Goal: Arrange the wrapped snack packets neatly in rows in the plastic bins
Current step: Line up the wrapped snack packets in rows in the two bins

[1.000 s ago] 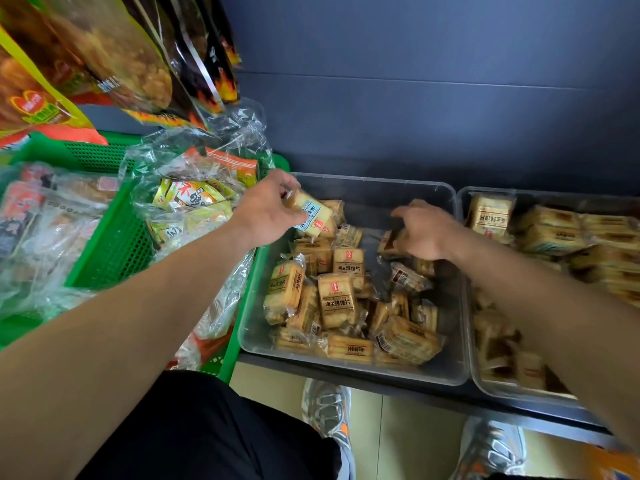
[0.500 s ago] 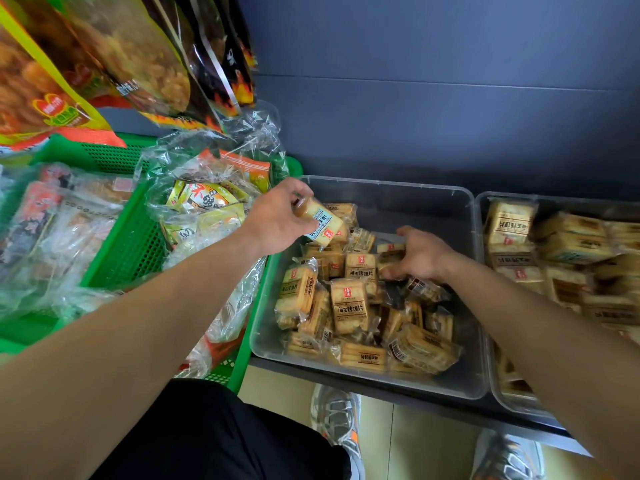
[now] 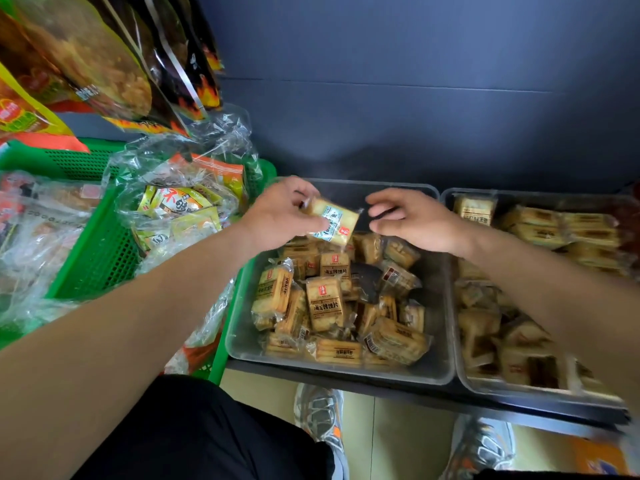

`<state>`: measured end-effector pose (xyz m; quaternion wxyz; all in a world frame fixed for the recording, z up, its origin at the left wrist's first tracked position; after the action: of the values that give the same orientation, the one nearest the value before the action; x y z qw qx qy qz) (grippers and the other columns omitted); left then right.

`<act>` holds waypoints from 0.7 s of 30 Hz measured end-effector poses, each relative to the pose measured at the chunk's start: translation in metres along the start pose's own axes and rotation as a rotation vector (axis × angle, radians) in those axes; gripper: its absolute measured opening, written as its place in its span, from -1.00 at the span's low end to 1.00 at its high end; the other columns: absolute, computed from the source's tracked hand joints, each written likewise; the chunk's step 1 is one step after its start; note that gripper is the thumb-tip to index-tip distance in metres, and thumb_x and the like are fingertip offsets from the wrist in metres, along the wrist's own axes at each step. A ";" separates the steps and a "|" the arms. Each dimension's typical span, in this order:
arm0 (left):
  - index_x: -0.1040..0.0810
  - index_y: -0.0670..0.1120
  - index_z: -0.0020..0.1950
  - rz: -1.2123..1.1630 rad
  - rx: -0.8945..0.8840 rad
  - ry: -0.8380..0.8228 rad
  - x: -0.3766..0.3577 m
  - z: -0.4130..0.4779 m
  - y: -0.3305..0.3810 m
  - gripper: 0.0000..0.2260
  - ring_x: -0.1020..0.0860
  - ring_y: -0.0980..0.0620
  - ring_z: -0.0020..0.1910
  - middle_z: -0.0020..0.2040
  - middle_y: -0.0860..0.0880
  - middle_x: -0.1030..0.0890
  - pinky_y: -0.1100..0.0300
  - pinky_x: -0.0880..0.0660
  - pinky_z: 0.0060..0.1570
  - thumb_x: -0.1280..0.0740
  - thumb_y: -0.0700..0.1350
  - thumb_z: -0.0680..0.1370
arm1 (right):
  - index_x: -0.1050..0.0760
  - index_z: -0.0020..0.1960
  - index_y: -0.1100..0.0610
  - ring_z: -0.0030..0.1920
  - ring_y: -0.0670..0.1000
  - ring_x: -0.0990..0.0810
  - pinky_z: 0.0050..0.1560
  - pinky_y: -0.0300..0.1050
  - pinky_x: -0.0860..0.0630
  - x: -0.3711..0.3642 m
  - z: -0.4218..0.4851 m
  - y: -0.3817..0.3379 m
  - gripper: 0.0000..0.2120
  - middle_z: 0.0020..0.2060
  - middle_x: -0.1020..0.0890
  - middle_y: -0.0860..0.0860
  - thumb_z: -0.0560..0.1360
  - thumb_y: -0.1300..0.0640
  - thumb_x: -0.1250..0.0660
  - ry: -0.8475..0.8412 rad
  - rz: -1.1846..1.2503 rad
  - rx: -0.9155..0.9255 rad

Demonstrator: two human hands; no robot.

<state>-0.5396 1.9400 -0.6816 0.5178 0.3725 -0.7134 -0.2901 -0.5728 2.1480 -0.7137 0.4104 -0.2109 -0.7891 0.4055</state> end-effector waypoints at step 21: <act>-0.45 0.13 0.45 0.690 -0.205 -0.321 -0.148 0.048 0.033 -0.57 -0.51 -0.01 0.30 0.35 0.07 -0.54 0.08 -0.45 0.27 -0.41 -0.05 0.59 | -0.59 0.14 0.02 -0.09 -0.04 -0.72 -0.01 -0.08 -0.65 0.145 -0.103 0.093 -0.76 -0.07 -0.71 -0.07 0.50 0.05 -0.50 0.337 0.054 -0.190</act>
<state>-0.5654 2.0828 -0.7468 0.5013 0.0073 -0.8359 -0.2233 -0.5716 2.3468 -0.6862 0.5038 -0.3348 -0.7381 0.2990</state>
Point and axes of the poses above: each hand's wrist, its own z-axis towards the middle knuckle, its own x-axis out of the back of the hand, y = z × x, the point moved 7 cm from there along z, towards the middle knuckle
